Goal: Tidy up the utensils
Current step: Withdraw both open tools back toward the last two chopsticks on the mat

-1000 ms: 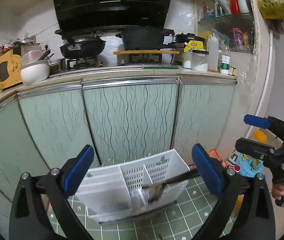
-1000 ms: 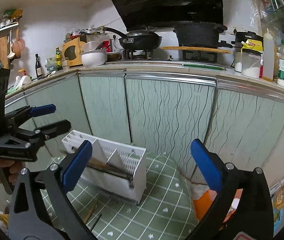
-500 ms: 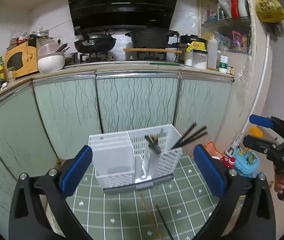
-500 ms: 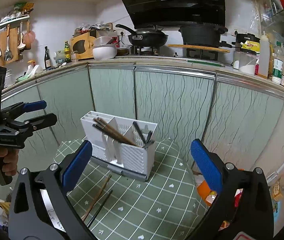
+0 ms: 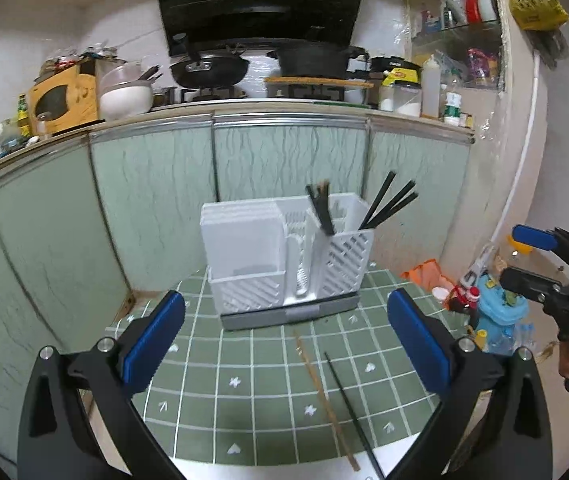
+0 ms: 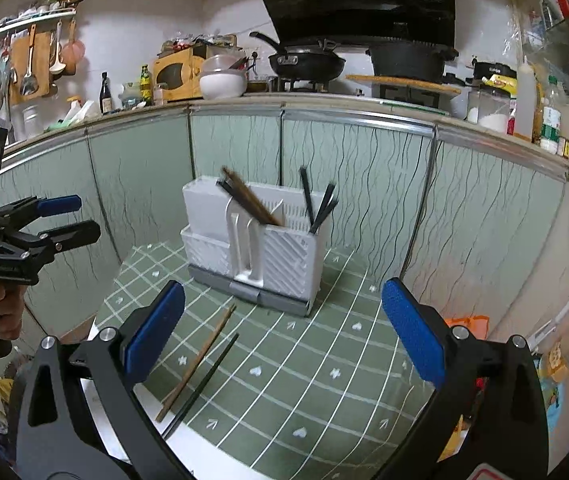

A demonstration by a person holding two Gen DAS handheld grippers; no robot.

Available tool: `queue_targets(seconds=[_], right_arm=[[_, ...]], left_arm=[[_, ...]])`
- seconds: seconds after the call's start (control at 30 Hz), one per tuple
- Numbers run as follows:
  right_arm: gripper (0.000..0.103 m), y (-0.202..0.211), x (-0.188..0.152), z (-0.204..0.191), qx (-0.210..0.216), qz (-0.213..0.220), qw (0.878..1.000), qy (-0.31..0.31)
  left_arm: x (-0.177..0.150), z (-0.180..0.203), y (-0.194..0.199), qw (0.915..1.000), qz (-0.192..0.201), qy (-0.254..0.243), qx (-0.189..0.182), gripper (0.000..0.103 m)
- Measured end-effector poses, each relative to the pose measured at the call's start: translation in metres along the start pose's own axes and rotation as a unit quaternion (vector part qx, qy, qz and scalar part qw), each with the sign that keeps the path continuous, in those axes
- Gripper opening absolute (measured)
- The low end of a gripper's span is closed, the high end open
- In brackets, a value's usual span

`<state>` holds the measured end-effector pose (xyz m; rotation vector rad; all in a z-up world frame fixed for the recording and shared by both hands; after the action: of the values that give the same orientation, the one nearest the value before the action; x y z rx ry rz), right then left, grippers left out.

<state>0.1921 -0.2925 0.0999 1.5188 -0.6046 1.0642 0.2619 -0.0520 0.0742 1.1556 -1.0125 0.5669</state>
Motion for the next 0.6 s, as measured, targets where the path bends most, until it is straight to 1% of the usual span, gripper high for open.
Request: queue_targets(seconds=[0.13, 0.33, 0.6], right_arm=[[0.094, -0.007, -0.028, -0.011, -0.001, -0.018, 1.0, 0.006], [0.094, -0.017, -0.064, -0.024, 0.0, -0.033, 0.999, 0.001], [0.094, -0.03, -0.107, -0.042, 0.001, -0.051, 0.999, -0.01]], left_arm=[[-0.024, -0.003, -0.003, 0.9998, -0.005, -0.004, 0.016, 0.099], [-0.061, -0.003, -0.009, 0.9996, -0.023, 0.002, 0.013, 0.099], [-0.11, -0.009, -0.018, 0.9987, -0.04, 0.027, 0.013, 0.099]])
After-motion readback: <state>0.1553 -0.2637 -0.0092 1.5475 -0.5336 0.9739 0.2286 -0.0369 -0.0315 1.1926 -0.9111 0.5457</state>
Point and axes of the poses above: each gripper's, at about its wrist camera, not at the fingertips, and y roughly against the way its jaws point, z to its right, x to its top, the point moved 9 cm from there along -y, roughly the way its jaws point, and after that the axes turned 4 degrees about y, right-handed, at the moved point
